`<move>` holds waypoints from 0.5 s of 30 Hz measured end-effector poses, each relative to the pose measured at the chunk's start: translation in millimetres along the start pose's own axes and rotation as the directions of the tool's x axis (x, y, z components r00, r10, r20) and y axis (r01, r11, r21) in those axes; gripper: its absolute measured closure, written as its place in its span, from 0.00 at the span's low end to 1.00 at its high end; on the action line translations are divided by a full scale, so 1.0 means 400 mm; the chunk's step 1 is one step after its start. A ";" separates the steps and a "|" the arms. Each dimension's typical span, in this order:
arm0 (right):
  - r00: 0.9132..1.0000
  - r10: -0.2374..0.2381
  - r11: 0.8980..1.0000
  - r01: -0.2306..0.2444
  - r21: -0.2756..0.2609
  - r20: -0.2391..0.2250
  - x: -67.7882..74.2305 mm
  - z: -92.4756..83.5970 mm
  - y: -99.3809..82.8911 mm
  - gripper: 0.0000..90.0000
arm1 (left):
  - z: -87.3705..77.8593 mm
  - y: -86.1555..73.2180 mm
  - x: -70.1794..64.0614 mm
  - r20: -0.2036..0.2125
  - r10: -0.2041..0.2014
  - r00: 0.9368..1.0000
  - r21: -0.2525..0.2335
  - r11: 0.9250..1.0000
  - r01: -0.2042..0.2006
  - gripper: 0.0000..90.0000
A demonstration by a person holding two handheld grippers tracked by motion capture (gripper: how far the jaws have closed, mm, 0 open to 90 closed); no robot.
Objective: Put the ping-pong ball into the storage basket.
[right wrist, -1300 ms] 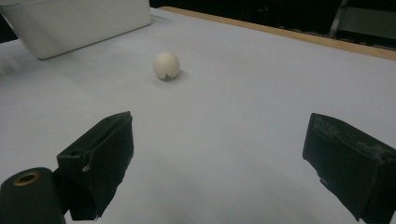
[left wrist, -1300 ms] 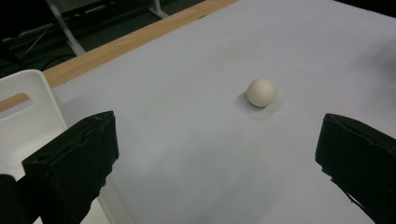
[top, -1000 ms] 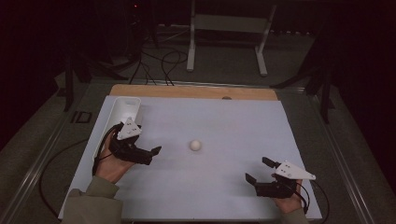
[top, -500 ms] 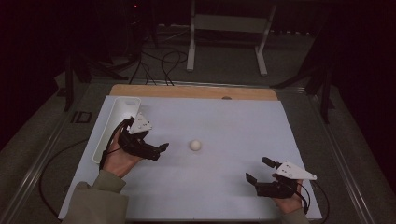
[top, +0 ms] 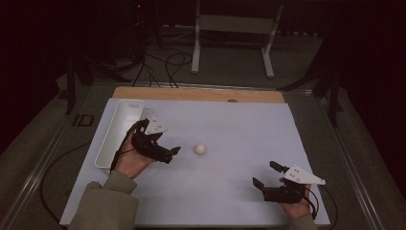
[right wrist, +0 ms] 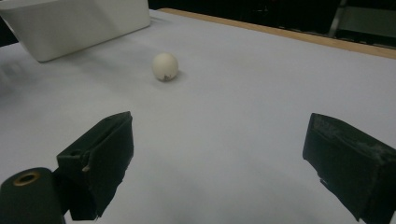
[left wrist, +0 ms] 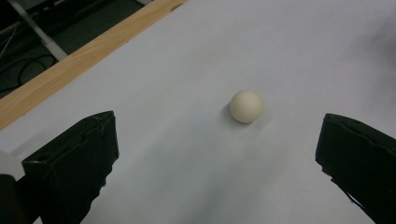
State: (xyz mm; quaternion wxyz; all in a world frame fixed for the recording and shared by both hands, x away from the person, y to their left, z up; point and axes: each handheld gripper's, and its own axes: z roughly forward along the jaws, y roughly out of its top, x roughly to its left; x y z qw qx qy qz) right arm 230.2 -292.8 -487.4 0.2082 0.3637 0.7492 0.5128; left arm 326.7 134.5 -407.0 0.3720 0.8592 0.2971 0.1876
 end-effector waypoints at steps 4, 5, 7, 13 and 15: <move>1.000 0.001 1.000 -0.001 0.002 0.000 0.001 0.001 0.000 0.09 | 0.009 0.005 -0.002 0.003 0.006 1.000 0.000 1.000 -0.006 0.00; 1.000 0.001 1.000 -0.001 0.003 0.000 0.001 0.001 0.000 0.09 | 0.011 0.006 -0.003 0.005 0.004 1.000 0.001 1.000 -0.004 0.00; 1.000 0.001 1.000 -0.001 0.003 -0.001 0.001 0.001 0.000 0.09 | 0.014 0.008 -0.002 0.006 0.006 1.000 0.008 1.000 -0.006 0.00; 1.000 0.002 1.000 -0.002 0.005 0.000 0.001 0.001 0.000 0.09 | 0.032 0.011 -0.004 0.015 0.006 1.000 0.019 1.000 -0.006 0.00; 1.000 0.002 1.000 -0.002 0.002 0.000 0.001 0.000 0.000 0.09 | 0.039 0.013 -0.007 0.013 0.006 1.000 0.019 1.000 -0.006 0.00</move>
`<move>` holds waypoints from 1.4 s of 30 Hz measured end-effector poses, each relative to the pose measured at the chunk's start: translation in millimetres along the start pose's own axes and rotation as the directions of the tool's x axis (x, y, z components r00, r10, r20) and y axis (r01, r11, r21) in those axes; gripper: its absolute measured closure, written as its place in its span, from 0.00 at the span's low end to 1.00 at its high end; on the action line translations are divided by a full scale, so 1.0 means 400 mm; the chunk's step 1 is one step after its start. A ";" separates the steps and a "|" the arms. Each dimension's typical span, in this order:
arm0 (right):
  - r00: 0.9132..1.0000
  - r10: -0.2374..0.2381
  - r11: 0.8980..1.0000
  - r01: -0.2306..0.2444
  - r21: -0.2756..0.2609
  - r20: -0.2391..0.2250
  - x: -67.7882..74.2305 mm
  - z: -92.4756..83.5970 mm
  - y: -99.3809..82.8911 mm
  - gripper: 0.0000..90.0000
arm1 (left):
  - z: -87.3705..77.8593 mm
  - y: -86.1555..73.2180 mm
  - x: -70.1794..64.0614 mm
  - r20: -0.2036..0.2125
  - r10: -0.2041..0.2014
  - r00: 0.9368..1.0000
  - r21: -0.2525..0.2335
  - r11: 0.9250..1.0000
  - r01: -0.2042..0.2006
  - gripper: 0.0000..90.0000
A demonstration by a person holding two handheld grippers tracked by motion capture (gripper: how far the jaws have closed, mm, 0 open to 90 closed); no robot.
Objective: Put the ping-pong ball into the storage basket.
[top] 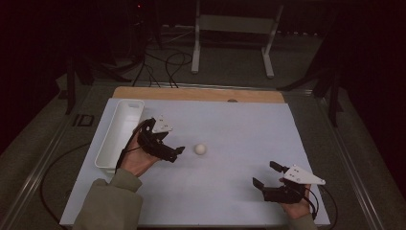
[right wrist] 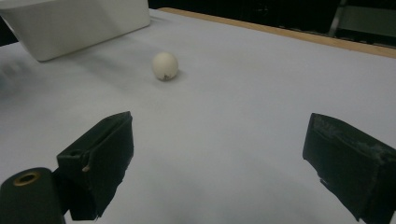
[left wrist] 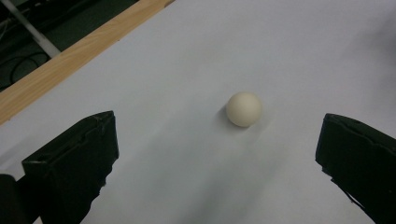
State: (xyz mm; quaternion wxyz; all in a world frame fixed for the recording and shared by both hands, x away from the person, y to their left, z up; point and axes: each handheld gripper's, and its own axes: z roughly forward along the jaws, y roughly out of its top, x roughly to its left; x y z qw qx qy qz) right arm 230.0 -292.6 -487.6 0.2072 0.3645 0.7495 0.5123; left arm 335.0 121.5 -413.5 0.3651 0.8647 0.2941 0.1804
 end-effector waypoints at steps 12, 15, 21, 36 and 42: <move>1.000 0.005 1.000 -0.005 -0.002 0.002 -0.002 -0.002 -0.001 0.09 | 0.047 0.023 -0.020 0.018 0.026 0.999 0.031 0.999 -0.027 0.00; 1.000 0.005 1.000 -0.005 -0.001 0.001 -0.003 -0.002 -0.001 0.09 | 0.056 0.026 -0.022 0.020 0.033 0.999 0.040 0.999 -0.034 0.00; 1.000 0.005 1.000 -0.005 -0.001 0.000 -0.003 -0.002 -0.001 0.09 | 0.075 0.033 -0.025 0.028 0.031 0.999 0.057 0.998 -0.033 0.00; 1.000 0.005 1.000 -0.005 -0.004 0.001 -0.005 -0.004 -0.001 0.09 | 0.134 0.054 -0.044 0.058 0.031 0.998 0.100 0.994 -0.037 0.00; 1.000 0.006 1.000 -0.006 -0.001 -0.001 -0.005 -0.003 -0.002 0.09 | 0.155 0.056 -0.048 0.066 0.025 0.997 0.117 0.993 -0.033 0.00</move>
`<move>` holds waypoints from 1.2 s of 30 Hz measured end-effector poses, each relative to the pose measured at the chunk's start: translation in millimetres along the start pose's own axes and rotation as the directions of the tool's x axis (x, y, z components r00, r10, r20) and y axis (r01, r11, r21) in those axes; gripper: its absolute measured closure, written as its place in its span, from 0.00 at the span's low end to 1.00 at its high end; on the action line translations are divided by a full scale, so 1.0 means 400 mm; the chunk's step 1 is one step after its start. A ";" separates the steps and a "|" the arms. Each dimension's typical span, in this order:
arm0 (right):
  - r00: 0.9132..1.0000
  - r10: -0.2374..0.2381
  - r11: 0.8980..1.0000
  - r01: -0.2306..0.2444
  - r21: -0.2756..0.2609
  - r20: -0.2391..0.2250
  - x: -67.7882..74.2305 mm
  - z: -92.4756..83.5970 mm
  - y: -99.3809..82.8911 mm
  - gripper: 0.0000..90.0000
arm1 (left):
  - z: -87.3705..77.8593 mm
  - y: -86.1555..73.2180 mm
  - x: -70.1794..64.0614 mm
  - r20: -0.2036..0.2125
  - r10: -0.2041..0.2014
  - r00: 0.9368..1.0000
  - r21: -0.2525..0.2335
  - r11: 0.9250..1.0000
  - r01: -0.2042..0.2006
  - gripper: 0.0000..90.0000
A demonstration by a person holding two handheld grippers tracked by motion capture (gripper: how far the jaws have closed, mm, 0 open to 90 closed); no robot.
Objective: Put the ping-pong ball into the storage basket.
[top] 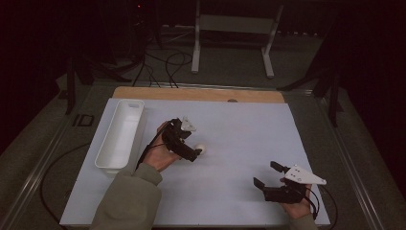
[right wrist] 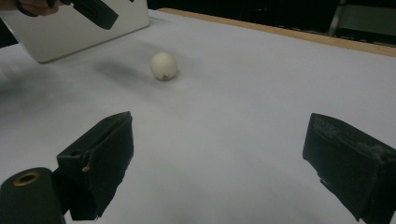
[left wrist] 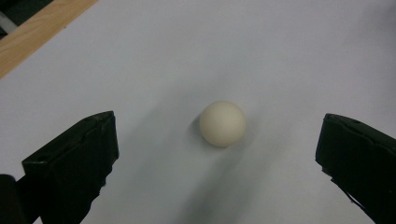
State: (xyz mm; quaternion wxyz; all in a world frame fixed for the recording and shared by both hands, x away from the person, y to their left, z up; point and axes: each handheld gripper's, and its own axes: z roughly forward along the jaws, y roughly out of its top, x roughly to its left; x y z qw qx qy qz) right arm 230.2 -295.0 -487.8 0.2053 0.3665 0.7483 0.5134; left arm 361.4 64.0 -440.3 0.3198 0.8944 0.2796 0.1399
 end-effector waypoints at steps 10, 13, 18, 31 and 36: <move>1.000 0.002 1.000 -0.002 0.002 -0.001 0.000 0.001 0.000 0.09 | 0.034 0.004 -0.005 0.014 -0.010 1.000 0.023 1.000 0.010 0.00; 1.000 0.001 1.000 -0.001 0.001 -0.001 0.000 0.001 0.000 0.09 | 0.043 0.005 -0.007 0.017 -0.012 1.000 0.029 1.000 0.011 0.00; 1.000 0.001 1.000 -0.001 0.003 -0.002 0.000 0.001 -0.001 0.09 | 0.060 0.007 -0.010 0.024 -0.018 1.000 0.045 0.999 0.017 0.00; 1.000 0.001 1.000 -0.001 0.003 -0.001 -0.001 0.000 -0.001 0.09 | 0.092 0.011 -0.009 0.038 -0.022 0.999 0.066 0.998 0.019 0.00; 1.000 -0.001 1.000 0.001 0.004 0.000 -0.001 0.001 -0.001 0.09 | 0.100 0.014 -0.004 0.044 -0.020 0.999 0.078 0.997 0.016 0.00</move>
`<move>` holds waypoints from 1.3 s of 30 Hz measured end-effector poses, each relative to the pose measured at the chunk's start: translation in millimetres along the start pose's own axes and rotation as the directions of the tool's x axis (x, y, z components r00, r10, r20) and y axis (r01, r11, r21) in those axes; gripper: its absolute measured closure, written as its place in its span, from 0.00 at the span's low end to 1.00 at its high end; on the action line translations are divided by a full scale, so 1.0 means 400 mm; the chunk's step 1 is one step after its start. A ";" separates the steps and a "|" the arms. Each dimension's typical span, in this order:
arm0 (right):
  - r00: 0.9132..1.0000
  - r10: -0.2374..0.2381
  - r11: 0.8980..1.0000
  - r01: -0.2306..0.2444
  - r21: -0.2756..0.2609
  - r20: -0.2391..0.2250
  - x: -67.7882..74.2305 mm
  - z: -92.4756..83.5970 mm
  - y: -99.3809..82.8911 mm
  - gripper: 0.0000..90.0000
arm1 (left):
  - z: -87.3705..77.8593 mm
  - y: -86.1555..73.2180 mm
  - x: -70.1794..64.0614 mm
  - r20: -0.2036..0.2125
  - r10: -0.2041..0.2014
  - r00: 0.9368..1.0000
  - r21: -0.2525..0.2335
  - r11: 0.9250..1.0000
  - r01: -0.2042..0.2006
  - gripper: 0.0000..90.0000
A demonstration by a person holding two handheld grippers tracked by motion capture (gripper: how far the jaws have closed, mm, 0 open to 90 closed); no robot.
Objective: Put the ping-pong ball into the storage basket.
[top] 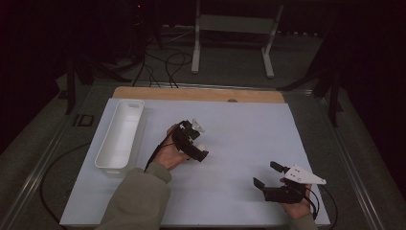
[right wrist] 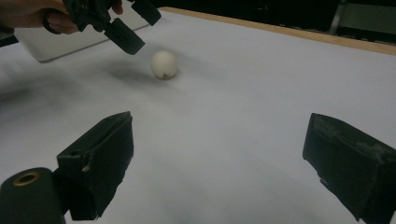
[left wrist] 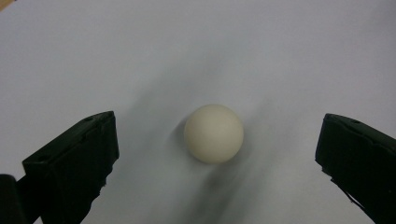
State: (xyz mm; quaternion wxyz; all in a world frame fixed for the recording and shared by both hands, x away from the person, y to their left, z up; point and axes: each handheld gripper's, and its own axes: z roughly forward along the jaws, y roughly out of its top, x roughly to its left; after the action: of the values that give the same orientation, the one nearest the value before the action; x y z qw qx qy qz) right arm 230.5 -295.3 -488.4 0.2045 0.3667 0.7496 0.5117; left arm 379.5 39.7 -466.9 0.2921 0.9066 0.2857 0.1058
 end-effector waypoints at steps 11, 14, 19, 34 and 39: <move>1.000 0.002 1.000 -0.002 0.002 -0.002 -0.001 0.001 -0.001 0.09 | 0.019 0.006 0.003 0.019 -0.016 1.000 0.003 1.000 0.016 0.00; 1.000 0.003 1.000 -0.003 0.003 -0.001 -0.001 0.000 -0.001 0.09 | 0.025 0.008 0.003 0.024 -0.018 1.000 0.012 1.000 0.018 0.01; 1.000 0.005 1.000 -0.005 0.003 -0.003 -0.001 0.001 -0.001 0.09 | 0.032 0.009 0.007 0.029 -0.021 0.999 0.021 1.000 0.021 0.01; 1.000 0.006 1.000 -0.006 0.005 0.000 -0.002 0.000 -0.001 0.09 | 0.049 0.011 0.011 0.068 -0.057 0.996 0.049 0.997 0.053 0.09; 1.000 0.006 1.000 -0.006 0.005 0.001 -0.002 0.000 -0.001 0.09 | 0.058 0.010 0.011 0.070 -0.071 0.995 0.058 0.996 0.067 0.16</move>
State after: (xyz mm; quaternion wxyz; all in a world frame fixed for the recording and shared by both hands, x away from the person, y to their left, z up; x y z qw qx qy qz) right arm 230.8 -296.1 -488.8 0.2025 0.3697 0.7498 0.5101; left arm 393.1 28.8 -483.1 0.2804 0.9072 0.3088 0.0548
